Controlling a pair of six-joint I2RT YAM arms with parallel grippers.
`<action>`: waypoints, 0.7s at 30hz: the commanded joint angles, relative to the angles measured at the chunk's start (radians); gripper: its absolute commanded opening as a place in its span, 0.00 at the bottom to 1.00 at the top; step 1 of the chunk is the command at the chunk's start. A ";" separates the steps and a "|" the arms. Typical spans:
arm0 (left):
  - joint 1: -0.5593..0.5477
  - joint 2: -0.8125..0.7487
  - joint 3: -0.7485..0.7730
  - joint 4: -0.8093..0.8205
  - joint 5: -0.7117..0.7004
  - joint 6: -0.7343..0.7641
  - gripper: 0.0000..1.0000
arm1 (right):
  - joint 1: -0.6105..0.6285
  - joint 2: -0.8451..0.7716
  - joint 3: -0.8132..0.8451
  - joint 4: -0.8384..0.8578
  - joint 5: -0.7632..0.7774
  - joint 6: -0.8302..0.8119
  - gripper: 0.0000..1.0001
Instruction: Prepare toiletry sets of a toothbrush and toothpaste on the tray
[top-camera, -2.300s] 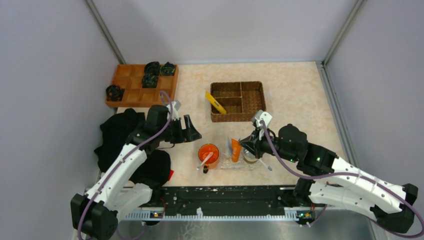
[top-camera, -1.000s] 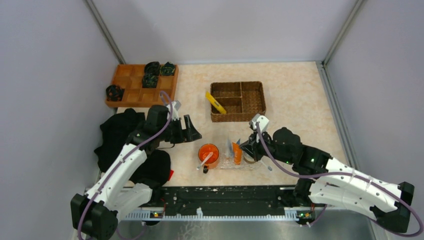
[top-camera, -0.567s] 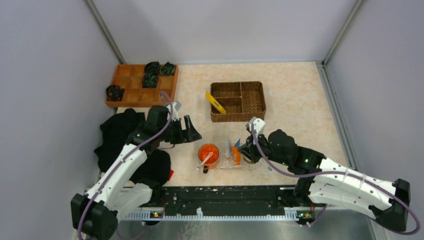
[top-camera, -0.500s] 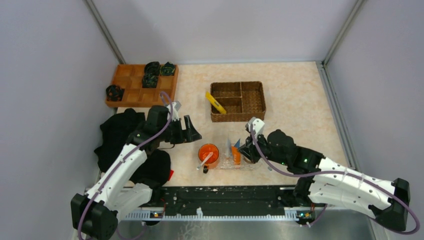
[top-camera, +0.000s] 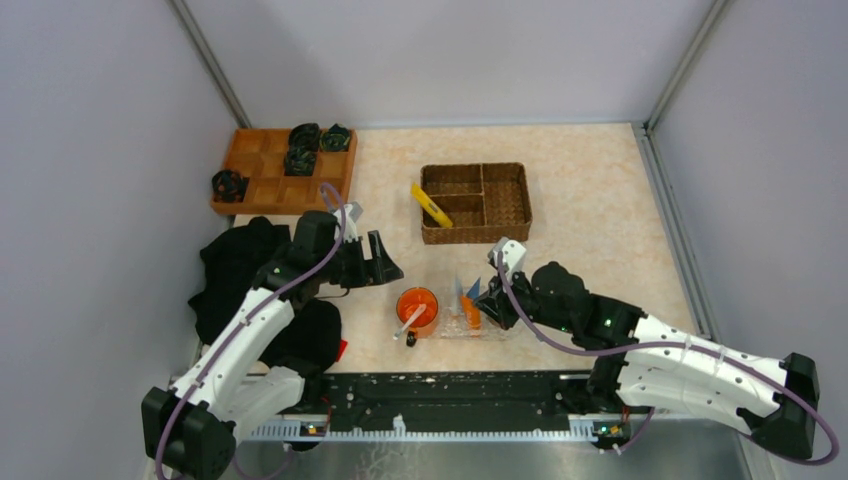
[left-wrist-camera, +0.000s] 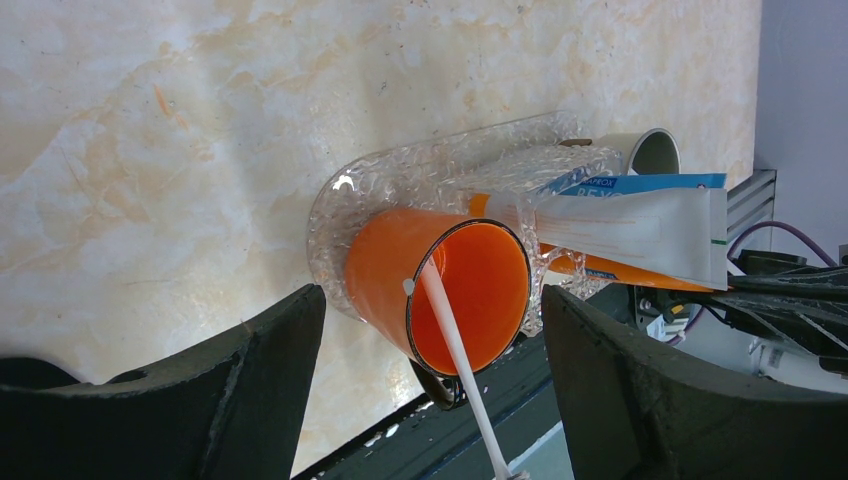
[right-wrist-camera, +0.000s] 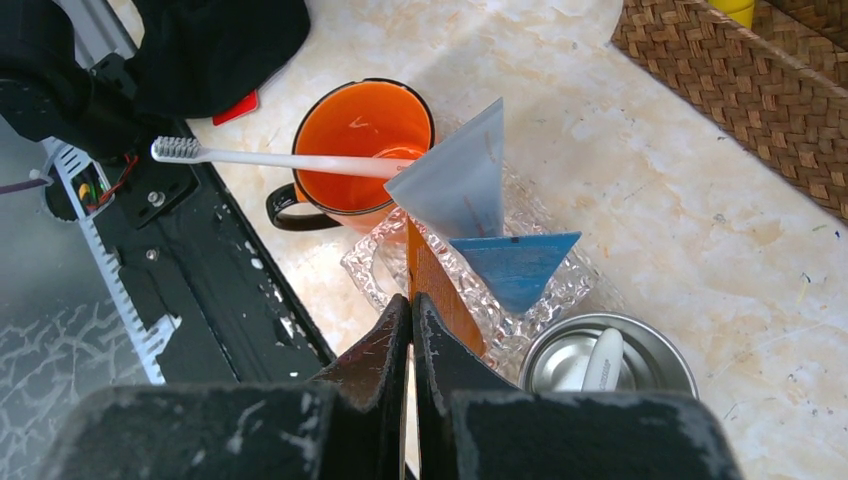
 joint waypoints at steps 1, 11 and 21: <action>0.005 -0.014 -0.001 -0.009 0.015 0.007 0.85 | 0.013 -0.003 -0.003 0.060 -0.005 0.015 0.02; 0.005 -0.020 -0.012 -0.003 0.018 0.002 0.85 | 0.022 -0.016 -0.008 0.044 0.001 0.022 0.10; 0.006 0.056 0.087 0.018 0.007 0.012 0.87 | 0.024 -0.090 0.081 -0.051 0.027 0.031 0.15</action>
